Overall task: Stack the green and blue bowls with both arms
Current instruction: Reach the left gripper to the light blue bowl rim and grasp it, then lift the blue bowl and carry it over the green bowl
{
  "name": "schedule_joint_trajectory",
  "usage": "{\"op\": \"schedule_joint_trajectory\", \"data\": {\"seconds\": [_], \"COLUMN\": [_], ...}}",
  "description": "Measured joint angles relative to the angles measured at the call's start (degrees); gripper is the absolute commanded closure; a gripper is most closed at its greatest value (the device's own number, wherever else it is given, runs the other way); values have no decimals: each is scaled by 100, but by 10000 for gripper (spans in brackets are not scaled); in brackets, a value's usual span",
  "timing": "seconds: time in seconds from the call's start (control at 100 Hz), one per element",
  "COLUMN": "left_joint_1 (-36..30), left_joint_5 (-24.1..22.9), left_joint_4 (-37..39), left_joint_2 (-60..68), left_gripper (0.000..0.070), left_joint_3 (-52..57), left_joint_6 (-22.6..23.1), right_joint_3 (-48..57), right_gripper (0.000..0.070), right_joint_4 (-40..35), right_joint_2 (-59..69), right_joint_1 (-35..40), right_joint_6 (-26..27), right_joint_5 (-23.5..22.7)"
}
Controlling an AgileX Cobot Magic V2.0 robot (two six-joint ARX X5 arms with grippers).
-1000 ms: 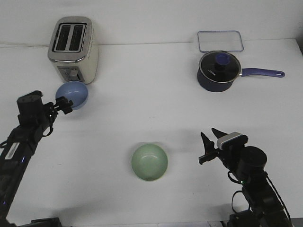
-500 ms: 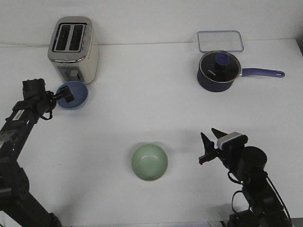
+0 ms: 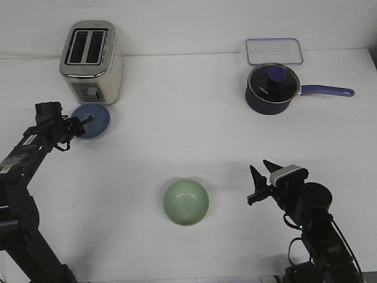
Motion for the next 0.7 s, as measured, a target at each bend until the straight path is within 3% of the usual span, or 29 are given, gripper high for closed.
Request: {"op": "schedule_joint_trajectory", "data": {"seconds": [0.27, 0.46, 0.61, 0.7], "left_joint_1": [-2, -149, -595, -1137], "left_joint_5": [509, 1209, 2065, 2288], "left_joint_4": [-726, -1502, -1945, -1987], "left_joint_2": [-905, -2317, -2981, -3281], "left_gripper": [687, 687, 687, 687], "left_joint_3": [9, 20, -162, -586], "left_joint_6": [299, 673, 907, 940], "right_joint_3": [0, 0, 0, 0], "right_gripper": [405, 405, 405, 405], "right_joint_4": [0, 0, 2, 0], "right_joint_2": [0, 0, 0, 0], "right_joint_1": [0, 0, 0, 0], "right_joint_6": [-2, 0, -2, 0], "right_joint_5": [0, 0, -2, -24]}}
